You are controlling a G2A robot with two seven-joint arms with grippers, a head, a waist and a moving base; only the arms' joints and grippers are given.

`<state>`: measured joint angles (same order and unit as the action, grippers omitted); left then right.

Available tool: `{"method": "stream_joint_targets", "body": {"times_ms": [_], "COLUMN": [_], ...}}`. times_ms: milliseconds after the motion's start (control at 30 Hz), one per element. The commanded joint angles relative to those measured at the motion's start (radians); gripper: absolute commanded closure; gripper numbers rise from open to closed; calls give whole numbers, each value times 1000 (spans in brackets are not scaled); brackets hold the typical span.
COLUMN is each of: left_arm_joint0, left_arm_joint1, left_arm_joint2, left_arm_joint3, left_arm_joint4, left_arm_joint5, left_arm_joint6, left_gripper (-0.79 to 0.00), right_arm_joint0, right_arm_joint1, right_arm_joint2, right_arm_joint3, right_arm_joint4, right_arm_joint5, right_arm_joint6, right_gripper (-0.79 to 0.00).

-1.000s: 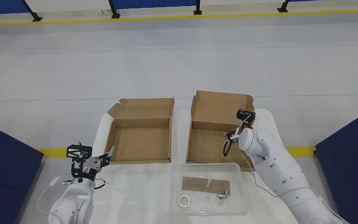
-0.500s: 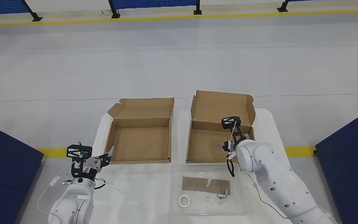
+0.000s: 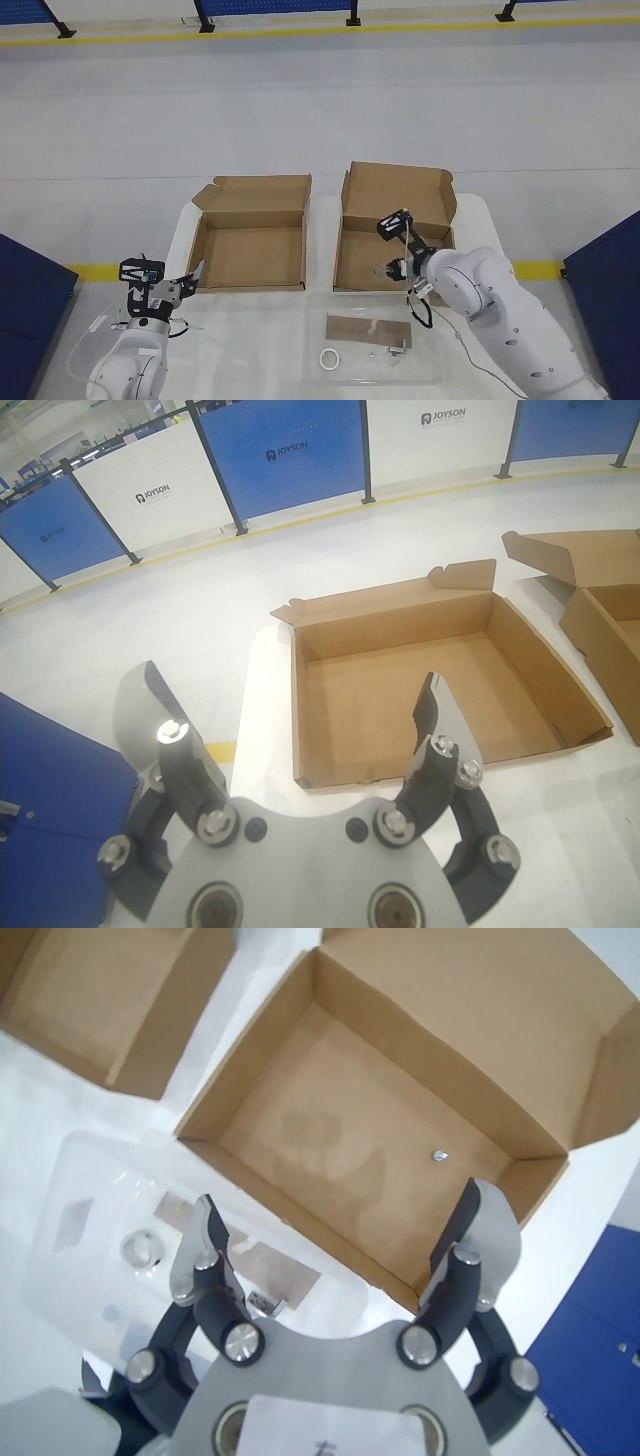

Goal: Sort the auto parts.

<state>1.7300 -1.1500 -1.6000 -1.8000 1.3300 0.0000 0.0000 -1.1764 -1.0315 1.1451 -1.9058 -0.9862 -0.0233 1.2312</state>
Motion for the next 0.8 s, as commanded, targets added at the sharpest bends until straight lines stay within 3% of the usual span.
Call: {"method": "stream_joint_targets", "body": {"times_ms": [0,100,400,600,767], "left_arm_joint0": [0,0,0,0,0], "left_arm_joint1": [0,0,0,0,0], "left_arm_joint2": [0,0,0,0,0], "left_arm_joint3": [0,0,0,0,0], "left_arm_joint4": [0,0,0,0,0], "left_arm_joint5": [0,0,0,0,0], "left_arm_joint6": [0,0,0,0,0], "left_gripper": [-785,-785,-785,-785,-785], "right_arm_joint0": [-6,-2,-7,-9,16], "right_arm_joint1": [6,14,14,25,64], "right_arm_joint2": [7,-5,-10,-31,-139], "right_arm_joint3": [-23,-31,-34,-90,-124], "right_arm_joint4": [31,71,64,139,155], "right_arm_joint5": [-106,-240,-247,-356,-322], "right_arm_joint6": [50,141,135,210,244], "right_gripper": [-785,-785,-785,-785,-785]}}
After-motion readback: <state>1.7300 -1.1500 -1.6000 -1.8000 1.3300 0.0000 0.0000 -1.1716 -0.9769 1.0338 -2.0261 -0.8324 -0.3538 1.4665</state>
